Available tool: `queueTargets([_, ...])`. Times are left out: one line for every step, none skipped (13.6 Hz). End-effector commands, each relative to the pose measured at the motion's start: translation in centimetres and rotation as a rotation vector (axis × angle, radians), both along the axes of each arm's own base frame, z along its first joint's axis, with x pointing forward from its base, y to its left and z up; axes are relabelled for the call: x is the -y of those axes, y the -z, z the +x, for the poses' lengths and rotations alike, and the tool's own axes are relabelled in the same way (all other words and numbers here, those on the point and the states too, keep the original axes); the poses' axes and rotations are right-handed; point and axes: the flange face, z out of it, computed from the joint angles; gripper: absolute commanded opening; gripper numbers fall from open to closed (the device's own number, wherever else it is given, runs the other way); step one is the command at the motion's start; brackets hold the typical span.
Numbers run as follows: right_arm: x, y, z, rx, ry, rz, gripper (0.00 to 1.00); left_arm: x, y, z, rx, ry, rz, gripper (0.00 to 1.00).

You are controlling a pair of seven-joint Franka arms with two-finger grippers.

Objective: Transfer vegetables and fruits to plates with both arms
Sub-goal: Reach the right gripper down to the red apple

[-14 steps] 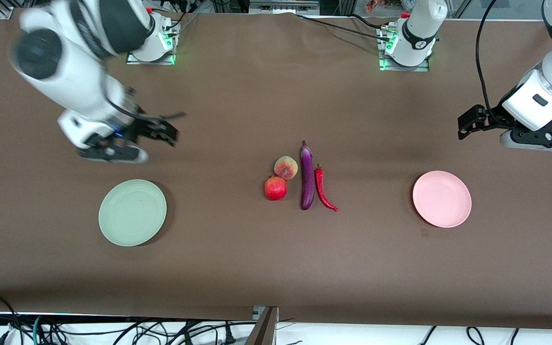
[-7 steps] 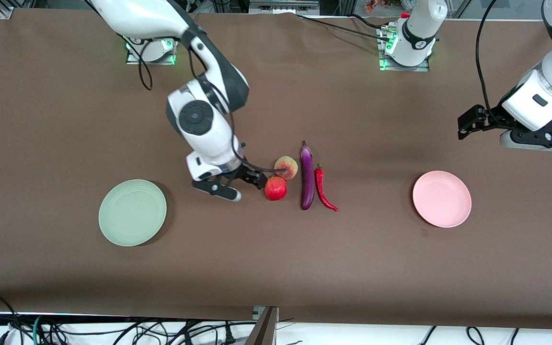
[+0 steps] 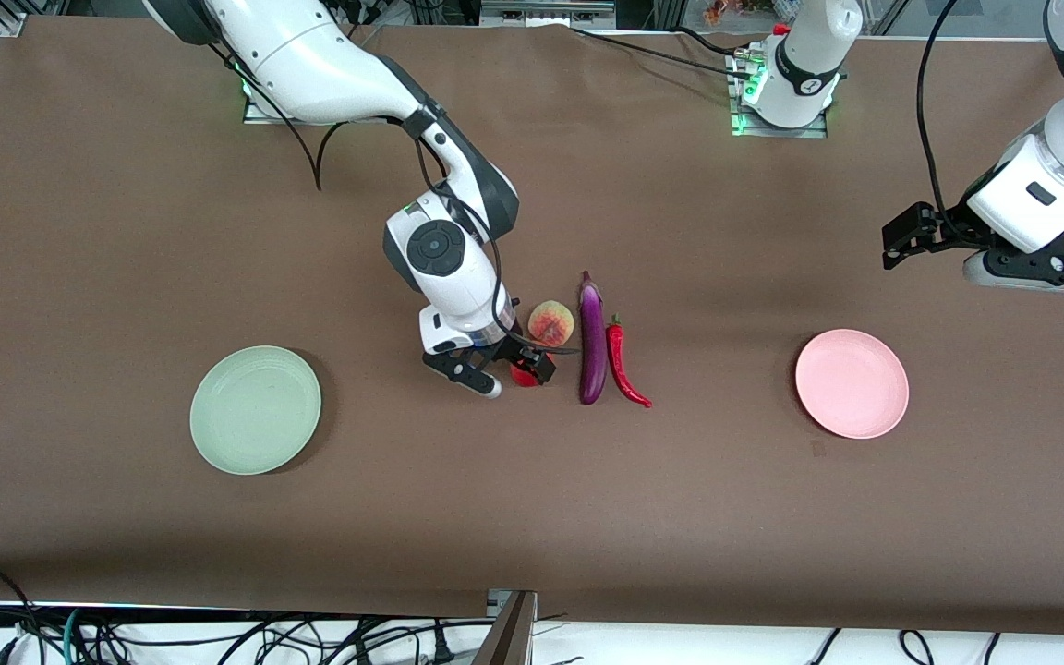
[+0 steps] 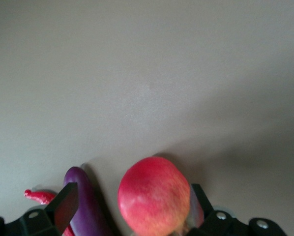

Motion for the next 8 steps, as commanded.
queueTargets([-0.6, 2.5, 0.5, 0.032, 0.034, 0.026, 1.0, 0.1, -0.6, 0.2, -0.002, -0.003, 0.02, 1.0])
queueTargets([-0.6, 3.4, 0.5, 0.037, 0.037, 0.031, 1.0, 0.1, -0.6, 0.2, -0.002, -0.003, 0.02, 1.0])
queueTargets([-0.5, 4.4, 0.4, 0.044, 0.04, 0.037, 1.0, 0.2, -0.6, 0.2, -0.005, -0.002, 0.02, 1.0])
queueTargets([-0.5, 5.0, 0.5, 0.056, 0.044, 0.049, 1.0, 0.2, -0.4, 0.0, -0.023, -0.002, 0.022, 1.0])
queueTargets([-0.5, 5.5, 0.5, 0.06, 0.063, 0.059, 1.0, 0.3, -0.4, -0.1, -0.031, 0.003, 0.023, 1.0])
queueTargets([-0.6, 5.8, 0.4, 0.059, 0.076, 0.063, 1.0, 0.0, -0.4, -0.1, -0.032, 0.003, 0.023, 1.0])
queueTargets([-0.7, 6.0, 0.2, 0.056, 0.077, 0.064, 0.99, 0.0, -0.2, -0.1, -0.04, 0.0, 0.022, 1.0])
queueTargets([-0.7, 5.9, 0.2, 0.054, 0.083, 0.068, 0.98, 0.0, -0.1, -0.2, -0.041, -0.002, 0.024, 1.0])
